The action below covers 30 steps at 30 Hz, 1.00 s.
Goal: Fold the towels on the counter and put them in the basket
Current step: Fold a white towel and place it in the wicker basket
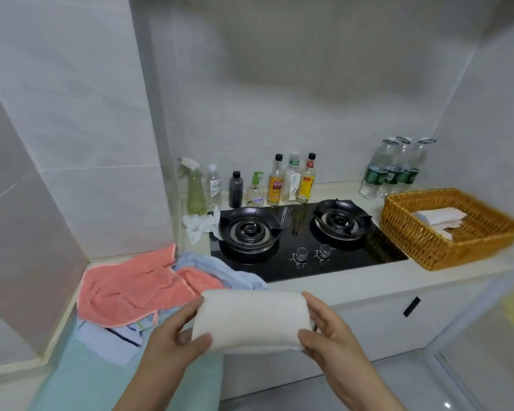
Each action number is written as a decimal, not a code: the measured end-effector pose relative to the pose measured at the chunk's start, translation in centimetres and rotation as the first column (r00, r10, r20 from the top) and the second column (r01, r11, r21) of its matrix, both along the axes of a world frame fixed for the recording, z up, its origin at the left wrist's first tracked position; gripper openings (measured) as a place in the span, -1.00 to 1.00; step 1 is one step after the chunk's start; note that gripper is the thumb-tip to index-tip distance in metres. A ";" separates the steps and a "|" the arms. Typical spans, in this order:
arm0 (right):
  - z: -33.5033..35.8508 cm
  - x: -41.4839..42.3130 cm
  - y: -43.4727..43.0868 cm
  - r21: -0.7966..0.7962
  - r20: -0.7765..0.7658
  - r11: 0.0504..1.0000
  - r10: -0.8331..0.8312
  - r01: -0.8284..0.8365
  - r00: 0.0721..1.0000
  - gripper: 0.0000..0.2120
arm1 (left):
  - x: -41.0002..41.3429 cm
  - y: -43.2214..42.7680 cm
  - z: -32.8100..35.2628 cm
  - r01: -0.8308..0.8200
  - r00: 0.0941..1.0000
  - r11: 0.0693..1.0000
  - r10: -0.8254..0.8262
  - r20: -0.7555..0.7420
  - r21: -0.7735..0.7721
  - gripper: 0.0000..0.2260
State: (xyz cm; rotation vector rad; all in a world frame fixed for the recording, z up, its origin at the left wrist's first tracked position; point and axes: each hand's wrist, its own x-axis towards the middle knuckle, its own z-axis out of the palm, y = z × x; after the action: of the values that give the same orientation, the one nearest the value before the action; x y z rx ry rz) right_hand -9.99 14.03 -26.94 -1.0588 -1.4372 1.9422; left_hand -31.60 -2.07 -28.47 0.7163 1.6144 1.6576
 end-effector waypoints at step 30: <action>3.3 28.9 39.8 0.281 0.178 0.929 -0.295 0.239 0.939 -0.48 | 26.6 45.9 2.0 0.184 0.978 0.983 -0.183 -0.102 -0.003 -0.45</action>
State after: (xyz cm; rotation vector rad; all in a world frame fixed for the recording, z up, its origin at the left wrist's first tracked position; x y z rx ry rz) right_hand 18.93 53.86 -23.65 -1.2988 -1.5165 1.4401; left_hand -4.98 43.81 -26.44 0.9382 1.5619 1.5153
